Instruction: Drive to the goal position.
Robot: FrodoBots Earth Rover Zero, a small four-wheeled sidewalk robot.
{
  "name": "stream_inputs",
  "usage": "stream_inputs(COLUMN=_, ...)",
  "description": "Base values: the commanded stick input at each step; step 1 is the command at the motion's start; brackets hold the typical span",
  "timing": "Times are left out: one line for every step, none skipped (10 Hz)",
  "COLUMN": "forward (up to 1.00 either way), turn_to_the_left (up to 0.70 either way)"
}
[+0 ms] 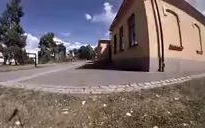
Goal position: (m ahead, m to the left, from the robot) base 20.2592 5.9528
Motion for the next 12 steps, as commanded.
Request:
stream_inputs(forward=0.85, turn_to_the_left=0.34)
stream_inputs(forward=0.85, turn_to_the_left=0.34)
stream_inputs(forward=0.85, turn_to_the_left=0.34)
stream_inputs(forward=0.85, turn_to_the_left=0.34)
stream_inputs(forward=0.85, turn_to_the_left=0.34)
stream_inputs(forward=0.85, turn_to_the_left=0.34)
stream_inputs(forward=0.85, turn_to_the_left=0.34)
stream_inputs(forward=0.85, turn_to_the_left=0.34)
stream_inputs(forward=0.85, turn_to_the_left=0.34)
stream_inputs(forward=0.85, turn_to_the_left=0.21)
stream_inputs(forward=0.85, turn_to_the_left=0.01)
stream_inputs(forward=0.85, turn_to_the_left=0.0)
